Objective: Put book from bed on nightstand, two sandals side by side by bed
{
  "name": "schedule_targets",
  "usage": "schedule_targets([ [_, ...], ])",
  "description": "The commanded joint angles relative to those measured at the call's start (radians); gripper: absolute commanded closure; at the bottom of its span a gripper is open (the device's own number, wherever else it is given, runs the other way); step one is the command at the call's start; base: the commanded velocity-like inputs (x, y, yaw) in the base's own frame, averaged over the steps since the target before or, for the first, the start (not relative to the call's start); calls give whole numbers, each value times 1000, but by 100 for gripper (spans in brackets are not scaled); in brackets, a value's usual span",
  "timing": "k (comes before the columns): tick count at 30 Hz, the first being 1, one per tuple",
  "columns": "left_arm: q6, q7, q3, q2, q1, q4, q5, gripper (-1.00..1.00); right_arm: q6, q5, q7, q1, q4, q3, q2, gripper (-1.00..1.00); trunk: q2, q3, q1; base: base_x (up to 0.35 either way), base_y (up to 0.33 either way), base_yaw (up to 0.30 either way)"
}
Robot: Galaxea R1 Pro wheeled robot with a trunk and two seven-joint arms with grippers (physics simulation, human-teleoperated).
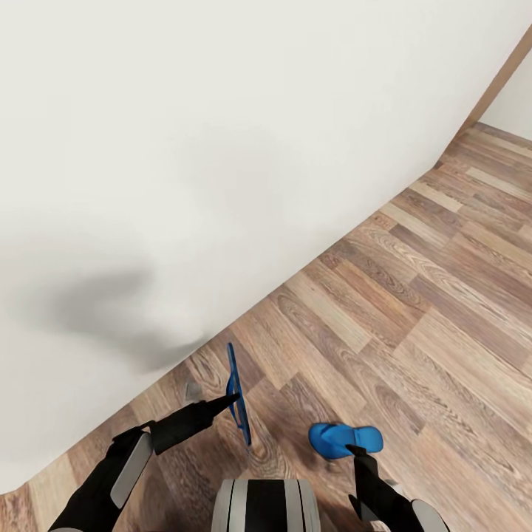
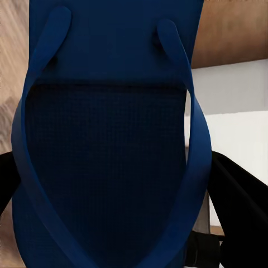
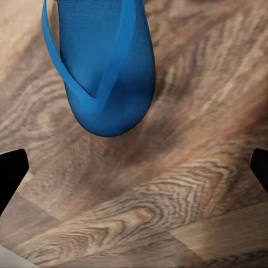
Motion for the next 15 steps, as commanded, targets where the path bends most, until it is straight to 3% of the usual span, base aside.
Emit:
schedule_targets([
  [1,9,1,-2,1,0,0,9,100,5,-5,-6,0,-1,-3,1,-100,0,-1,0,31,0,0],
  [6,9,4,-2,1,0,0,9,100,5,-5,-6,0,-1,-3,1,-100,0,-1,0,204,0,0],
  [15,7,4,-2,1,0,0,8,100,5,-5,-8,0,-2,-4,1,-100,0,-1,0,83,0,0],
])
